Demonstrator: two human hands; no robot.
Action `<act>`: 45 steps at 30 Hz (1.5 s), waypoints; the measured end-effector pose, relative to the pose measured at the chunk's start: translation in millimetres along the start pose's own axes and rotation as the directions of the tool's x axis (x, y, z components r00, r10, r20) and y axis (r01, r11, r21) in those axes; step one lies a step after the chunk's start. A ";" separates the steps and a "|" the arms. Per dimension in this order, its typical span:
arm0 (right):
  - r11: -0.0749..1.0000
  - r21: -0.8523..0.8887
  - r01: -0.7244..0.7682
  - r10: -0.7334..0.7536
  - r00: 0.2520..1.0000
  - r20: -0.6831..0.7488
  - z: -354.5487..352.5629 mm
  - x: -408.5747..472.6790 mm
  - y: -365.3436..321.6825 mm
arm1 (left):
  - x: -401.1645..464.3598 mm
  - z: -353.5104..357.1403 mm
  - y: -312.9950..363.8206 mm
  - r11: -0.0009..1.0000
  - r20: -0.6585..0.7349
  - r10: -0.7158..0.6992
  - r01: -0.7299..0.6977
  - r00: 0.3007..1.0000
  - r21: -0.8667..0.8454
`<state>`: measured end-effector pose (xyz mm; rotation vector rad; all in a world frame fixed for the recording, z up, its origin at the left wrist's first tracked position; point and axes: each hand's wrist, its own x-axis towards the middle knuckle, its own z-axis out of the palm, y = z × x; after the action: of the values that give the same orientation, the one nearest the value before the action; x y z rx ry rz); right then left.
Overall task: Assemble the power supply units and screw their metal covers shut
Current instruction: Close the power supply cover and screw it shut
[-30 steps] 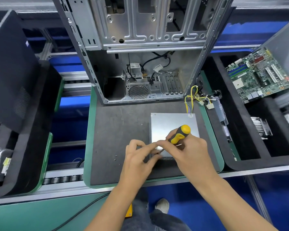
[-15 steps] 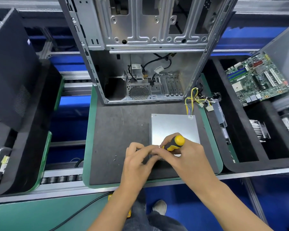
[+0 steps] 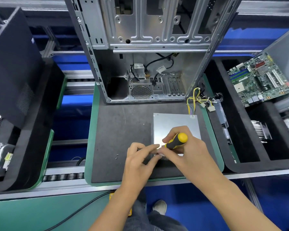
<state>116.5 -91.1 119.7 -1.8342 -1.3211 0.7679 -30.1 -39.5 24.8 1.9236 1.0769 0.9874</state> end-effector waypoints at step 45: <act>0.439 -0.774 0.456 0.118 0.825 0.553 -43.7 29.4 -73.1 | -26.8 -73.4 -104.6 0.912 -0.015 -0.139 0.134 0.990 0.388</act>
<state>122.7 -58.0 203.2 -2.2437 -2.6657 0.4712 -139.8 -6.0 -37.6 2.1238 1.4661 0.7201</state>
